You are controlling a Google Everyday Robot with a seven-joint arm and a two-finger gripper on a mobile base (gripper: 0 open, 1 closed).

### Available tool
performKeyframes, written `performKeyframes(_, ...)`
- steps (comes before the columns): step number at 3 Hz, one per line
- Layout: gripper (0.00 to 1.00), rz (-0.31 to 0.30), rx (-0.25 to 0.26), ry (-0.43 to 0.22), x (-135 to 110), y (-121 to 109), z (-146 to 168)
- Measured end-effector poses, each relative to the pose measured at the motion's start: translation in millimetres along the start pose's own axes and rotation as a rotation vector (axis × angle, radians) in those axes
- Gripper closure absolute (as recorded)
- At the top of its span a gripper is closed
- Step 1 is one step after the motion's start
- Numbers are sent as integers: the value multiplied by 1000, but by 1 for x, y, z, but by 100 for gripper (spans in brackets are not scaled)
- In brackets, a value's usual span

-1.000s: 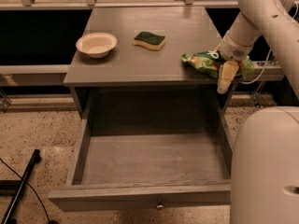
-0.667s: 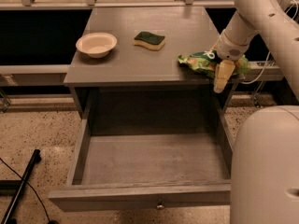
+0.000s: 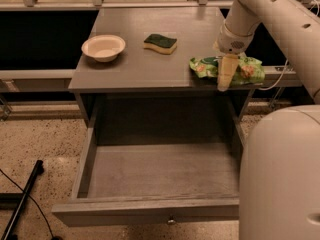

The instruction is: Pick green rice chip bag from top drawer and place on counter

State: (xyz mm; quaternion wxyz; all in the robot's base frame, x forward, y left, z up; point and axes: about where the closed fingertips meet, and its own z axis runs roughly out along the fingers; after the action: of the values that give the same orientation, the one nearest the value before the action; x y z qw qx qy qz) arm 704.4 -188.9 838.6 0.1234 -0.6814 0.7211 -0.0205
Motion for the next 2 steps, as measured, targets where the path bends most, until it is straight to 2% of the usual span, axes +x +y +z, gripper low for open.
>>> performKeyframes(1,0,38,17,-21,21,-2,-27)
performKeyframes(2,0,83,63,-58,56,4,-64)
